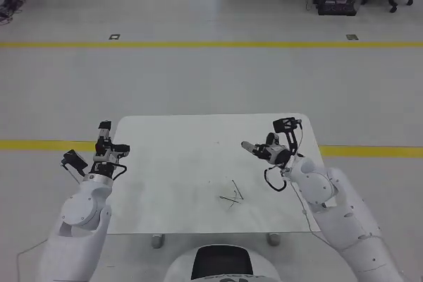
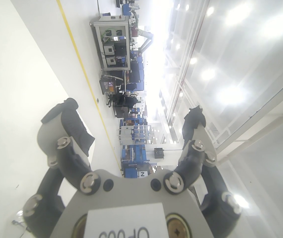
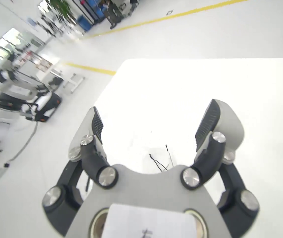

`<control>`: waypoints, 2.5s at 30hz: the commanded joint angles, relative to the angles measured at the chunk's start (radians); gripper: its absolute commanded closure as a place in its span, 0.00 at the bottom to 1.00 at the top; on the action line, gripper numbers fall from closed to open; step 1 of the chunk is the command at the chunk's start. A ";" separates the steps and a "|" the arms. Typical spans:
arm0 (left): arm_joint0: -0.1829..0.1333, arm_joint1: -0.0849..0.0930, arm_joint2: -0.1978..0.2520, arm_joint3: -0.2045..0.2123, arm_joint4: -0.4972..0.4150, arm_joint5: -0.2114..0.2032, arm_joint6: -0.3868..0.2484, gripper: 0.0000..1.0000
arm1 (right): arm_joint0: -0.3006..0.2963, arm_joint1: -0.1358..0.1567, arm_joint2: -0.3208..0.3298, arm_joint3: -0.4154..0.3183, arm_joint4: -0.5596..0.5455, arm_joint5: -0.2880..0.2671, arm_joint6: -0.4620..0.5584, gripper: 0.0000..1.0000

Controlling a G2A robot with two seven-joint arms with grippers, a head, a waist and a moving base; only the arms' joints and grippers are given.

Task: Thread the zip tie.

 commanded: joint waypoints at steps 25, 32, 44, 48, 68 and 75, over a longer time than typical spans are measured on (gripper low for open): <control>0.000 0.000 0.000 0.000 0.000 0.000 0.000 0.00 | 0.207 -0.029 -0.209 0.112 -0.169 -0.046 0.247 0.00; 0.000 0.000 0.000 0.000 0.000 0.000 0.000 0.00 | 0.292 -0.053 -0.312 0.165 -0.217 -0.024 0.381 0.00; 0.000 0.000 0.000 0.000 0.000 0.000 0.000 0.00 | 0.299 -0.052 -0.327 0.165 -0.250 -0.042 0.402 0.00; 0.000 0.000 0.000 0.000 0.000 0.000 0.000 0.00 | 0.353 -0.069 -0.391 0.195 -0.301 -0.048 0.481 0.00; 0.000 0.000 0.000 0.000 0.000 0.000 0.000 0.00 | 0.430 -0.114 -0.502 0.333 -0.278 -0.075 0.530 0.00; 0.000 0.000 0.000 0.000 0.000 0.000 0.000 0.00 | 0.447 -0.131 -0.552 0.368 -0.340 -0.029 0.598 0.00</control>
